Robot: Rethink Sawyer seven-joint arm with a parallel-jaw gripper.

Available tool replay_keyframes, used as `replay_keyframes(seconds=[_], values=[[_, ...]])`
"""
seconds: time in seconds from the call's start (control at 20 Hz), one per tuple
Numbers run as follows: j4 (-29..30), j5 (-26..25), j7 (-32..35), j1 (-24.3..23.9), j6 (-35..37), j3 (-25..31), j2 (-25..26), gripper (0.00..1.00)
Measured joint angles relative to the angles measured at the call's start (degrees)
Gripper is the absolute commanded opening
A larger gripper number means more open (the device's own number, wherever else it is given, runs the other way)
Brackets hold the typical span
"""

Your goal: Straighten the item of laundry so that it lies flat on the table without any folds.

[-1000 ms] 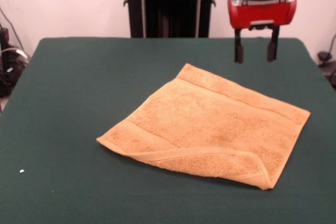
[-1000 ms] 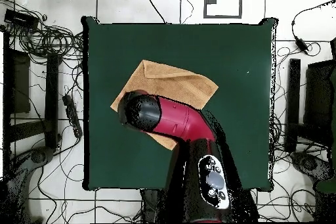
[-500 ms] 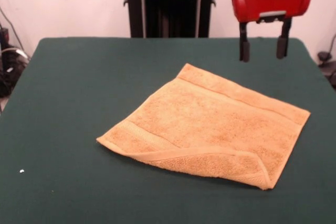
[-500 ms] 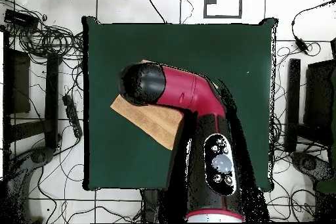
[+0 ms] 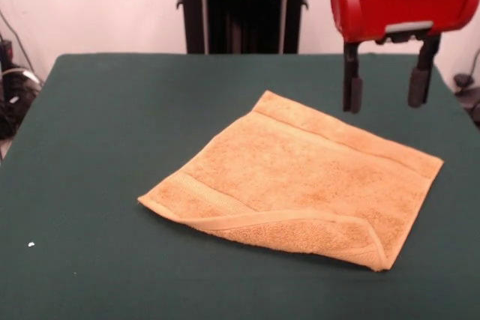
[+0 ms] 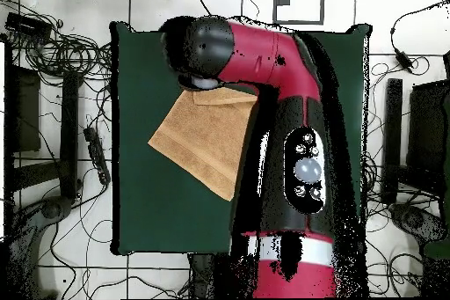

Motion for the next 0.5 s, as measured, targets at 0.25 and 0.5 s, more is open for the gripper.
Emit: replay_keyframes(seconds=[0.25, 0.5], values=[[-15.45, -1.68, 0.0, -1.27, 6.13, -0.01, 7.69, 1.0], [-26.53, -2.58, 0.0, -2.1, 9.16, 0.02, 13.68, 1.0]])
